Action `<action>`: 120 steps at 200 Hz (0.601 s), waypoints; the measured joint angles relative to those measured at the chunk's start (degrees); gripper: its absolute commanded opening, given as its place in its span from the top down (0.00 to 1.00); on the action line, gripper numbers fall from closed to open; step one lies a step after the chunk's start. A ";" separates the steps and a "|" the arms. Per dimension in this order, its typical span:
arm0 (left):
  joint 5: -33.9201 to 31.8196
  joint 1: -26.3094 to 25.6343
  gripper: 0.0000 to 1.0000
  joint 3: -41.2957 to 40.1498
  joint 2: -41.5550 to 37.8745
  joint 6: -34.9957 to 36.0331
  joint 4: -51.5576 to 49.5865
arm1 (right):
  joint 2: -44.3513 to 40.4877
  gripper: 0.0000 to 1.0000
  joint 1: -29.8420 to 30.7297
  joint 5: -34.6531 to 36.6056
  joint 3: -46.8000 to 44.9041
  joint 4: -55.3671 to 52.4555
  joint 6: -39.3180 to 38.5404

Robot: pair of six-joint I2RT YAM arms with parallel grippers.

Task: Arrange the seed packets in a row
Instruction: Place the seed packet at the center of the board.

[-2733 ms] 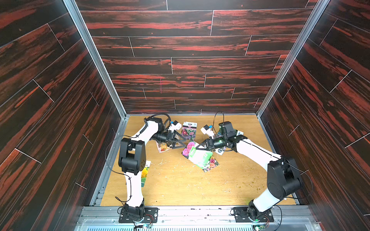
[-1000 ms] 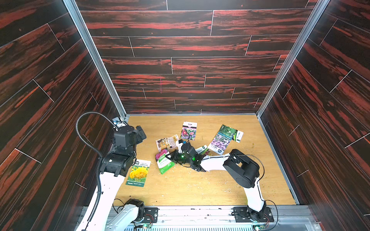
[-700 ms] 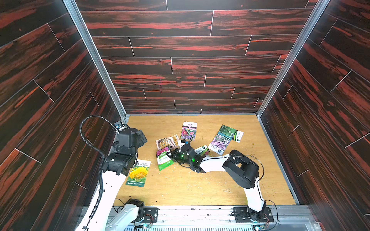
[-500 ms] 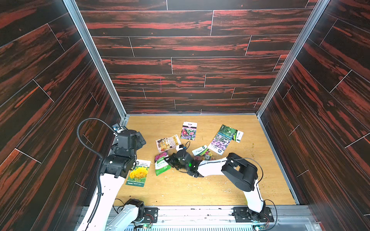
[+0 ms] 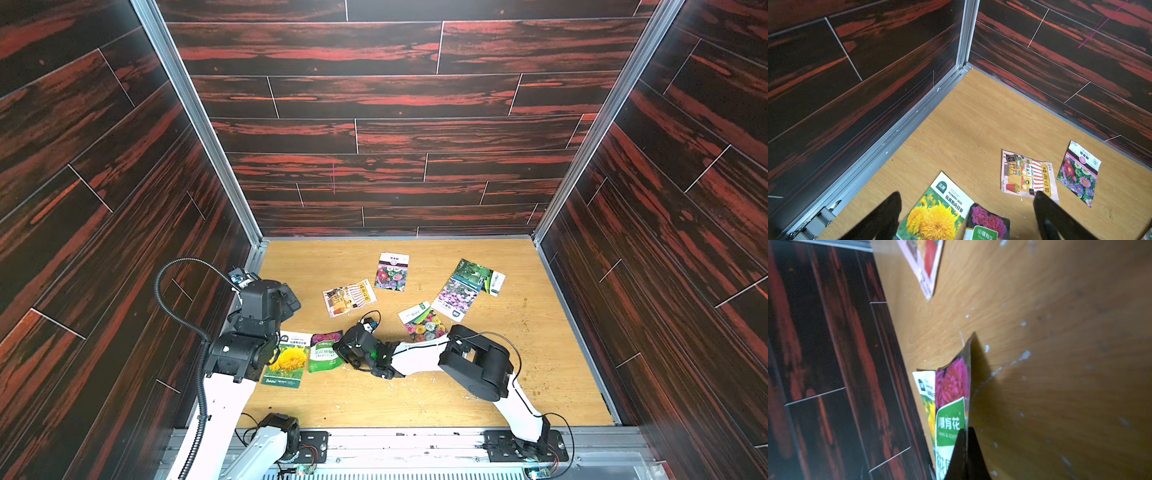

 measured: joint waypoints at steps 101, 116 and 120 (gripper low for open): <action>0.96 0.07 0.00 -1.46 -1.01 0.24 0.02 | -0.13 0.55 1.31 3.28 5.31 -12.15 -0.17; 1.20 0.07 0.00 -1.99 -1.25 0.24 -0.02 | -0.13 0.53 1.44 3.23 5.73 -12.28 -0.33; 1.27 0.07 0.00 -2.10 -1.27 0.24 -0.02 | -0.13 0.52 1.46 3.26 5.79 -12.35 -0.28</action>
